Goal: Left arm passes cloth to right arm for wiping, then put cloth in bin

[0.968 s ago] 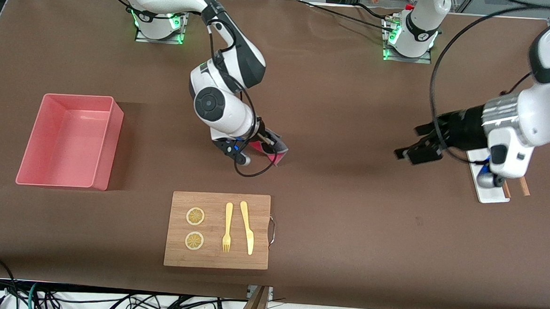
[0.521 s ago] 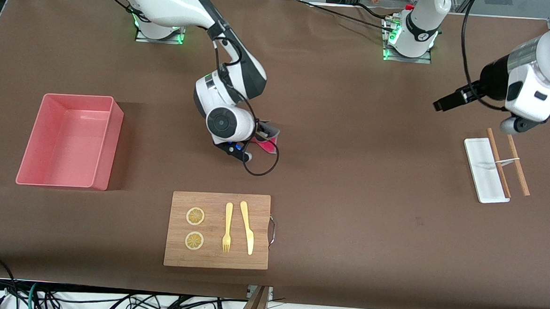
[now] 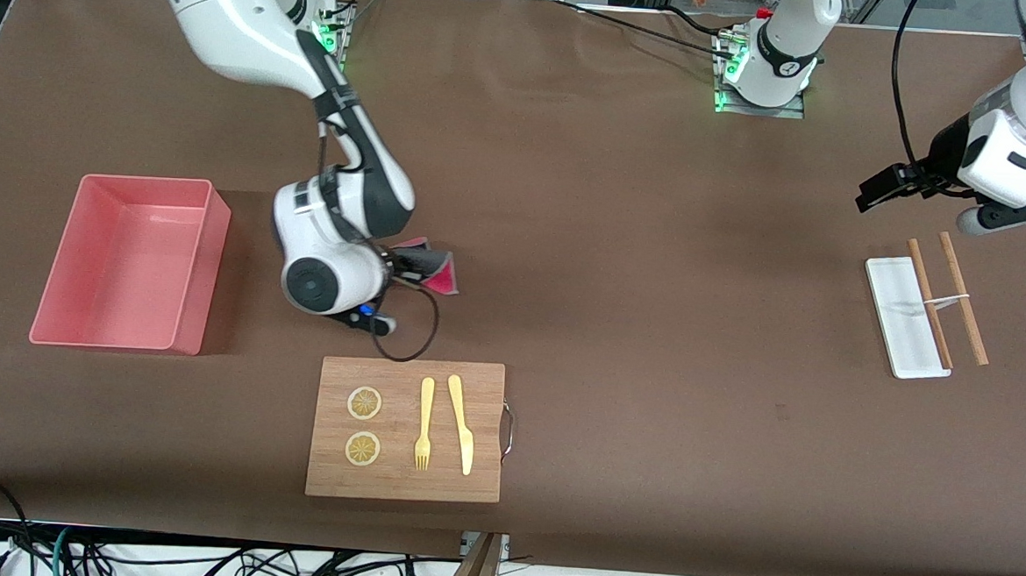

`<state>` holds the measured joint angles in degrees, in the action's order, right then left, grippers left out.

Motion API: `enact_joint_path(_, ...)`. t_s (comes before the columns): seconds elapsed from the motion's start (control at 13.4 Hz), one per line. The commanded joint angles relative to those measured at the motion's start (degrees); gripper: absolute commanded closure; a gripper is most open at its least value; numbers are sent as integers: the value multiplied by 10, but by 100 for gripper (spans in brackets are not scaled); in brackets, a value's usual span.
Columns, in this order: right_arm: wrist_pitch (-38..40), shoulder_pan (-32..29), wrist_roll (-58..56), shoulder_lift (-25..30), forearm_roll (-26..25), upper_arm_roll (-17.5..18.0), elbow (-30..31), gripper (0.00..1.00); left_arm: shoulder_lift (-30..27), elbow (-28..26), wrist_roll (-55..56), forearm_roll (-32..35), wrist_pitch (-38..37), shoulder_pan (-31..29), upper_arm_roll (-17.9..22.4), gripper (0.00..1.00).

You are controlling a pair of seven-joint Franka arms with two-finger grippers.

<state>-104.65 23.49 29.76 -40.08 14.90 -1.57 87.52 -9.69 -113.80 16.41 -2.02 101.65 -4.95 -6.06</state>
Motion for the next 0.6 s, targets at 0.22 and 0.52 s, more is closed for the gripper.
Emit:
enact_joint_path(0.22, 57, -94, -165, 11, -86, 6, 4, 100, -18, -36, -61, 60, 89, -2, -12, 0)
enact_joint_path(0.52, 54, -113, -224, 10, -139, 1, 2, 100, 54, 88, -55, 59, 15, 0, -12, 0)
